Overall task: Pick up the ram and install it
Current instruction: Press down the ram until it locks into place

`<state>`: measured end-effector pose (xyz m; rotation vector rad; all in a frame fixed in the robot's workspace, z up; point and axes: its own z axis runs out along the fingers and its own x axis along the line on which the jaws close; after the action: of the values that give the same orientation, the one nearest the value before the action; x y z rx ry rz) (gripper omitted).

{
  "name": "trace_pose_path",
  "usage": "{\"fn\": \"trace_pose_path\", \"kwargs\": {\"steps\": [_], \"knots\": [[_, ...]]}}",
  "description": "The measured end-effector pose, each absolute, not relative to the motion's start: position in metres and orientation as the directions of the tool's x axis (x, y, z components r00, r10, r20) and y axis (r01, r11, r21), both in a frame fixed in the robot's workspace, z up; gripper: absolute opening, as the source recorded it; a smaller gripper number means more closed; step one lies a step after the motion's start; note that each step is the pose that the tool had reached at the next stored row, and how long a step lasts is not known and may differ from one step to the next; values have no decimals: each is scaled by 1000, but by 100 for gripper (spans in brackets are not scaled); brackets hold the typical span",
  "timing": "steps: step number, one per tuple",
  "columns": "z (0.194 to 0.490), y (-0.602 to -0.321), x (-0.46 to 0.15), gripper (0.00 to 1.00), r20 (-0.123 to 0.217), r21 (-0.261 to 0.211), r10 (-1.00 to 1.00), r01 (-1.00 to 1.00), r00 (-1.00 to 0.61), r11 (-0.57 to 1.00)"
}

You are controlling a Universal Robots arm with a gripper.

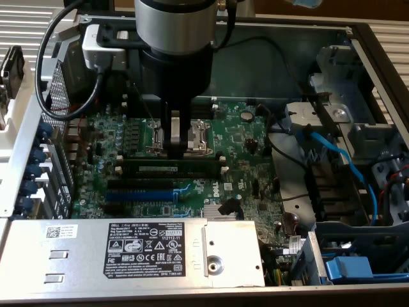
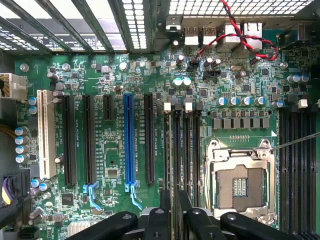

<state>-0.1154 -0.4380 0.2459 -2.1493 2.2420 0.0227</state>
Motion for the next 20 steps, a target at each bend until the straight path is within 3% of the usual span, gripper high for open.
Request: {"fn": "trace_pose_path", "kwargs": {"steps": [2, 3, 20], "knots": [[246, -438, -115, 18, -36, -14, -998, -999, -42, 42], [246, -438, -115, 10, -36, -14, -998, -999, -42, 43], [244, -438, -113, 10, -35, -14, -998, -999, -42, 42]]}}
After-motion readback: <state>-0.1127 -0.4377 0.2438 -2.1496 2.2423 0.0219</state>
